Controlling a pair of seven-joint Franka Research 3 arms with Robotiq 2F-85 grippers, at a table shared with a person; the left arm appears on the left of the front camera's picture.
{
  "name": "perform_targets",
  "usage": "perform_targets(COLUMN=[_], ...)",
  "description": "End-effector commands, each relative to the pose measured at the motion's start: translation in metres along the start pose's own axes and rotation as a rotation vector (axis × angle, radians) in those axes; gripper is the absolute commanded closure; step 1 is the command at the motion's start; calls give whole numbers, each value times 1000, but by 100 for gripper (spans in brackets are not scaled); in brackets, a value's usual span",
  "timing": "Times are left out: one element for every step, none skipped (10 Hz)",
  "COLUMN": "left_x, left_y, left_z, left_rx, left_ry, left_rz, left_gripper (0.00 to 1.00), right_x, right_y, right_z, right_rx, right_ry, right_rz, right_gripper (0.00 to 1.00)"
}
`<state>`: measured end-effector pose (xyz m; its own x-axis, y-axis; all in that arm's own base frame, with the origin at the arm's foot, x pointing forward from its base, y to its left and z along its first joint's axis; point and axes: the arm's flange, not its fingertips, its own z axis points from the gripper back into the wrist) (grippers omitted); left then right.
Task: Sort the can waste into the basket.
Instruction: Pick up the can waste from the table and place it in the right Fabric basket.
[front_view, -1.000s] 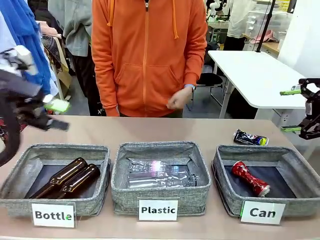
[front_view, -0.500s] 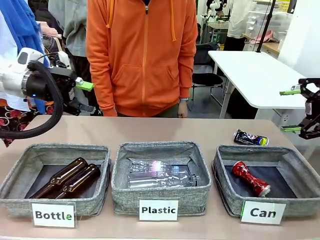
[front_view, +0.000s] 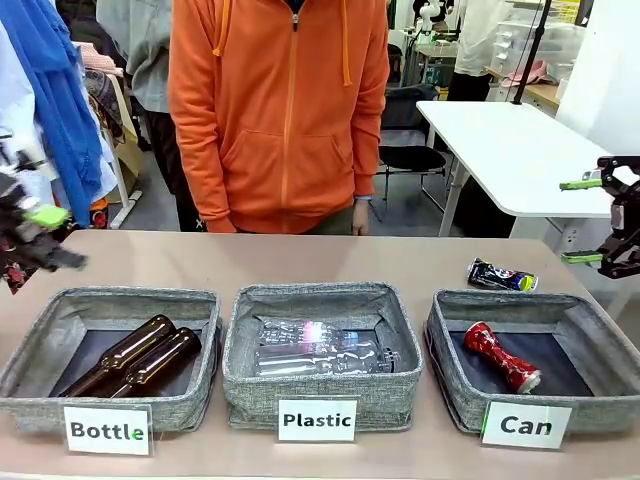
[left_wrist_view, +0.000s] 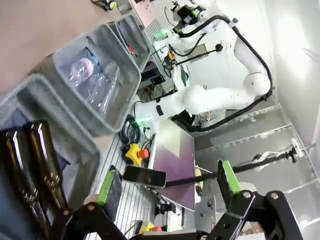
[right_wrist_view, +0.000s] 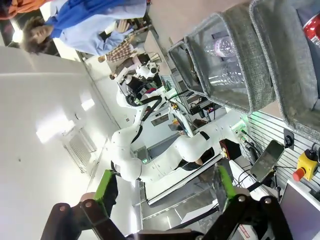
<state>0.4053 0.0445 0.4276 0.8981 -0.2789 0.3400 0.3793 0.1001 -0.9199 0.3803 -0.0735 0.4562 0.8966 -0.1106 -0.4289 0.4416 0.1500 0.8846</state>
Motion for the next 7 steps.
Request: perform_targets(left_x=[-5,-6,-13,-13,-13,-13,-13], left_y=[17,23,9,9,9,9,9], left_z=[13,5,17,17,17,17,17], left_rx=[-21,-37,-7,-7,-7,-7,-7], left_ry=[-52,-113,-33,-33,-33,-33,-33], left_rz=[-10,30,1,1,1,1,1], left_gripper=[0,0,0,0,0,0,0], right_x=[-2,-2,-2,-2,-2,-2,-2], right_y=[-2,-2,-2,-2,-2,-2,-2], right_z=[0,0,0,0,0,0,0], right_rx=[-9,-9,-9,-9,-9,-9,-9], right_ry=[-10,-10,-10,-10,-10,-10,-10], right_rz=[8,8,8,8,8,8,8], right_gripper=[0,0,0,0,0,0,0])
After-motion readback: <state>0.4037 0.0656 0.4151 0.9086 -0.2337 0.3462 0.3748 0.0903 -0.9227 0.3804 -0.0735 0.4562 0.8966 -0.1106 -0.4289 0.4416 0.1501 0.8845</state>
